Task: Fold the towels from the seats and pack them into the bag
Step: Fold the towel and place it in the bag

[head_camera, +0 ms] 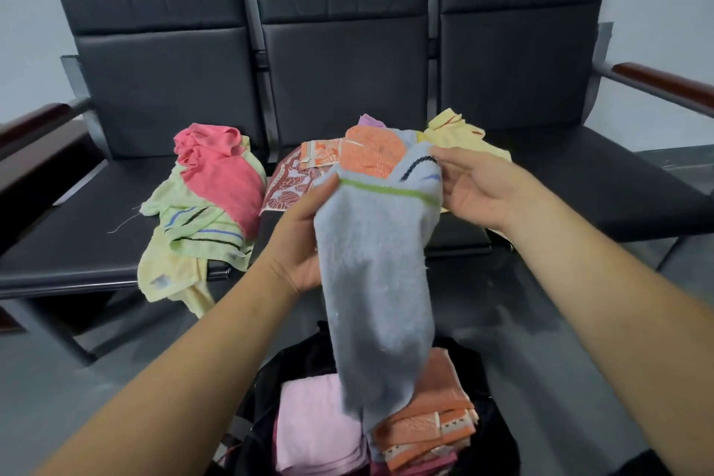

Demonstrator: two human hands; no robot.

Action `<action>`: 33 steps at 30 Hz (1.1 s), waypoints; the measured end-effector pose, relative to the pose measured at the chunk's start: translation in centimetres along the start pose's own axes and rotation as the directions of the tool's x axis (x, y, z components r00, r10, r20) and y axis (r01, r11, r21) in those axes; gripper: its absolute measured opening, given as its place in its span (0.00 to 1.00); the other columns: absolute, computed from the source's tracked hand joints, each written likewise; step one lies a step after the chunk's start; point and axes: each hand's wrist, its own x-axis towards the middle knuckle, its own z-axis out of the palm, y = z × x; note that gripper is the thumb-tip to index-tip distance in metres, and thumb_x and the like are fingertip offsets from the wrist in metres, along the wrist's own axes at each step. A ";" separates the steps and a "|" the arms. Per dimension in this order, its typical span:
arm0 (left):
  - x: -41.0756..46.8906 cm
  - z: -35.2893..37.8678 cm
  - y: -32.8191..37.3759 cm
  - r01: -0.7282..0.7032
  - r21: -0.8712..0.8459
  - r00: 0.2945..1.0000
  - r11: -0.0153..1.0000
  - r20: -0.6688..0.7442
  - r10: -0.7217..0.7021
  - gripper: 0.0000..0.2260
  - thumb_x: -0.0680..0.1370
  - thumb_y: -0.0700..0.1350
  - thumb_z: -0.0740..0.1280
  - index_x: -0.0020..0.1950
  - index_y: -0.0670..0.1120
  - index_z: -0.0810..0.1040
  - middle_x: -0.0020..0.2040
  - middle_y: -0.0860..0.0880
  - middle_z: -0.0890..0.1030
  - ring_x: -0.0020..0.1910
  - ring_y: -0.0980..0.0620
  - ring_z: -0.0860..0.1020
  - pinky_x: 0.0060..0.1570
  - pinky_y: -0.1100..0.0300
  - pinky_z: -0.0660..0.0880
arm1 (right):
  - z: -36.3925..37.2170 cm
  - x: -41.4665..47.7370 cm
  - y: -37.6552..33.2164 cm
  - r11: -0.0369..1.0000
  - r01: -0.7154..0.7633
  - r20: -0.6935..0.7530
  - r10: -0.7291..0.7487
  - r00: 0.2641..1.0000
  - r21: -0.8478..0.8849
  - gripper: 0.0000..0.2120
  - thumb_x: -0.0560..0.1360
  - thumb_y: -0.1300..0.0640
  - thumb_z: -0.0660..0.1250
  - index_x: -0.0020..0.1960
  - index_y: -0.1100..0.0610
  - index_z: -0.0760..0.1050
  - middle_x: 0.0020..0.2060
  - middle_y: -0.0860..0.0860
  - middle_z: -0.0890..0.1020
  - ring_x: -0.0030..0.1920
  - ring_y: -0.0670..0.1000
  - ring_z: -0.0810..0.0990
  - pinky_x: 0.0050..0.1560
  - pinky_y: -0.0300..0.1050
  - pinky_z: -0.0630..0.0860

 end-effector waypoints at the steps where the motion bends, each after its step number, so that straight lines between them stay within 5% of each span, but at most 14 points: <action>1: 0.4 0.3 0.1 -0.047 -0.047 0.999 0.998 -0.028 0.046 0.19 0.80 0.53 0.62 0.54 0.41 0.86 0.53 0.43 0.86 0.54 0.46 0.84 0.56 0.53 0.81 | -0.2 -0.1 0.8 0.998 -0.042 0.050 0.040 0.998 0.045 0.12 0.79 0.54 0.68 0.59 0.59 0.80 0.52 0.54 0.85 0.50 0.52 0.84 0.54 0.49 0.82; 5: 1.3 0.0 0.2 -0.098 -0.185 0.995 0.978 -0.015 0.097 0.22 0.81 0.53 0.59 0.51 0.39 0.86 0.50 0.43 0.86 0.51 0.47 0.85 0.55 0.53 0.81 | -0.8 -0.9 4.3 0.986 -0.168 0.217 0.166 0.962 -0.011 0.24 0.75 0.40 0.68 0.61 0.58 0.78 0.46 0.54 0.85 0.45 0.53 0.85 0.50 0.50 0.82; 8: 1.9 -0.8 0.4 -0.096 -0.195 0.995 0.976 -0.025 0.093 0.22 0.82 0.53 0.59 0.53 0.38 0.86 0.53 0.42 0.85 0.53 0.45 0.84 0.54 0.51 0.81 | -0.8 -0.8 5.8 0.967 -0.160 0.348 0.222 0.911 -0.197 0.22 0.74 0.55 0.73 0.67 0.59 0.77 0.60 0.57 0.83 0.63 0.57 0.81 0.67 0.54 0.76; 10: 2.4 -1.3 0.7 -0.097 -0.149 0.995 0.984 -0.039 0.093 0.22 0.83 0.54 0.59 0.55 0.38 0.85 0.56 0.40 0.84 0.56 0.43 0.83 0.57 0.49 0.80 | -0.2 -0.8 5.6 0.964 -0.109 0.327 0.187 0.926 -0.241 0.21 0.73 0.65 0.70 0.66 0.62 0.77 0.63 0.58 0.82 0.64 0.57 0.81 0.64 0.51 0.79; 15: 3.0 -3.8 0.9 -0.017 0.310 1.000 0.951 0.005 0.016 0.33 0.78 0.66 0.58 0.73 0.44 0.73 0.70 0.44 0.77 0.68 0.46 0.76 0.64 0.48 0.75 | 1.5 -0.4 4.3 0.998 0.008 0.197 0.004 0.980 -0.062 0.24 0.72 0.63 0.73 0.68 0.66 0.76 0.62 0.60 0.82 0.63 0.58 0.82 0.63 0.53 0.79; 18: 2.8 -5.6 0.1 0.056 0.637 0.990 0.769 0.064 -0.125 0.26 0.73 0.55 0.75 0.66 0.42 0.79 0.65 0.42 0.81 0.64 0.45 0.79 0.62 0.50 0.75 | 1.8 0.0 3.2 0.999 -0.002 0.104 -0.002 0.995 0.033 0.24 0.70 0.59 0.76 0.64 0.64 0.78 0.59 0.60 0.83 0.60 0.58 0.83 0.58 0.51 0.82; 20: 2.5 -6.0 -0.8 0.066 0.756 0.980 0.651 0.072 -0.184 0.21 0.71 0.50 0.77 0.60 0.42 0.83 0.61 0.42 0.83 0.63 0.46 0.80 0.66 0.51 0.73 | 1.8 0.0 2.6 0.999 0.003 0.071 -0.007 0.997 0.054 0.25 0.69 0.58 0.76 0.64 0.64 0.78 0.59 0.60 0.84 0.59 0.57 0.84 0.58 0.53 0.82; 24: 2.4 -6.0 -2.6 0.093 0.715 0.989 0.693 0.012 -0.145 0.14 0.72 0.49 0.75 0.55 0.45 0.86 0.59 0.44 0.84 0.62 0.47 0.81 0.68 0.50 0.73 | 1.2 0.2 2.4 0.999 0.011 -0.019 -0.010 1.000 0.030 0.23 0.71 0.60 0.76 0.65 0.63 0.78 0.57 0.59 0.85 0.56 0.57 0.85 0.56 0.54 0.82; 28: 2.3 -4.9 -3.2 0.040 0.645 0.999 0.763 -0.048 -0.012 0.10 0.77 0.49 0.71 0.52 0.44 0.86 0.53 0.45 0.86 0.52 0.50 0.84 0.55 0.56 0.77 | 0.2 0.3 2.3 0.998 0.038 -0.095 -0.033 0.995 0.057 0.22 0.74 0.64 0.74 0.66 0.66 0.77 0.58 0.62 0.84 0.56 0.59 0.85 0.59 0.57 0.81; 33: 2.1 -3.7 -2.4 -0.098 0.473 0.957 0.876 -0.197 0.213 0.10 0.82 0.46 0.64 0.57 0.49 0.85 0.61 0.45 0.83 0.55 0.50 0.83 0.51 0.56 0.77 | -0.6 -0.3 1.7 1.000 0.017 -0.137 -0.018 0.990 -0.013 0.14 0.75 0.65 0.72 0.60 0.64 0.79 0.58 0.61 0.84 0.53 0.56 0.86 0.51 0.51 0.84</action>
